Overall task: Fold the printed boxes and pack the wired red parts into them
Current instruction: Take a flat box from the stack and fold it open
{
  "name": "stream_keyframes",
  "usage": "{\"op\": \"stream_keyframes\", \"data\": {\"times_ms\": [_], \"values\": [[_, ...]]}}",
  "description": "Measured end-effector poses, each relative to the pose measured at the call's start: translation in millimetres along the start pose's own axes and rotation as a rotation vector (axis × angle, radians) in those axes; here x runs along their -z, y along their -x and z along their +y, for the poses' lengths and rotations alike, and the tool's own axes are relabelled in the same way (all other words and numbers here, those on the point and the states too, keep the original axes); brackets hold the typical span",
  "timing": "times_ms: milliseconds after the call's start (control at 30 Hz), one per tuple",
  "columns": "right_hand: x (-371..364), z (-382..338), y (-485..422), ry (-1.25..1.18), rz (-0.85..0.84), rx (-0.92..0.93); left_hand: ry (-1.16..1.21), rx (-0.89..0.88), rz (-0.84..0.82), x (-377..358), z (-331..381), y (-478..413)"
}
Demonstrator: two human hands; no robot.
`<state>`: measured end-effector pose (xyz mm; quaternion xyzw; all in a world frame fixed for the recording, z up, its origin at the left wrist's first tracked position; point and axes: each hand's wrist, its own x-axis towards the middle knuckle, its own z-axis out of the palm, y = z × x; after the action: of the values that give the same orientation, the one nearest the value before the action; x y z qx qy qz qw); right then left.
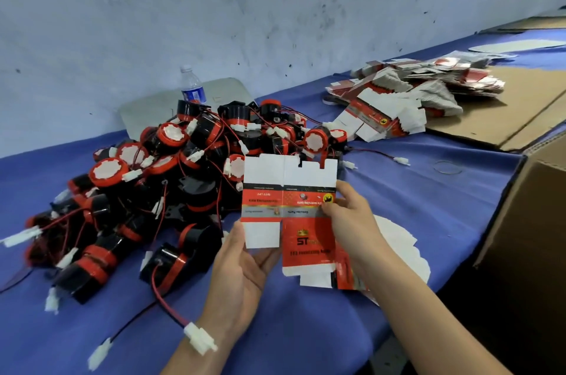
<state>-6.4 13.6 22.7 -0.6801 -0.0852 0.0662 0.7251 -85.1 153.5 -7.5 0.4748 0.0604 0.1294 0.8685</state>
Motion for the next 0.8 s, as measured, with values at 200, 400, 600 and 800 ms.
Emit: {"op": "stream_keyframes", "data": {"times_ms": [200, 400, 600, 800], "values": [[-3, 4, 6, -0.056, -0.14, 0.028, 0.064, 0.024, -0.019, 1, 2, 1], [6, 4, 10, -0.21, -0.229, -0.006, 0.106, 0.031, 0.038, 9, 6, -3], [9, 10, 11, -0.278, -0.167, -0.083, 0.037, 0.001, -0.002, 4, -2, -1], [1, 14, 18, -0.243, -0.254, -0.108, 0.052, 0.002, -0.046, 2, -5, 3]]}}
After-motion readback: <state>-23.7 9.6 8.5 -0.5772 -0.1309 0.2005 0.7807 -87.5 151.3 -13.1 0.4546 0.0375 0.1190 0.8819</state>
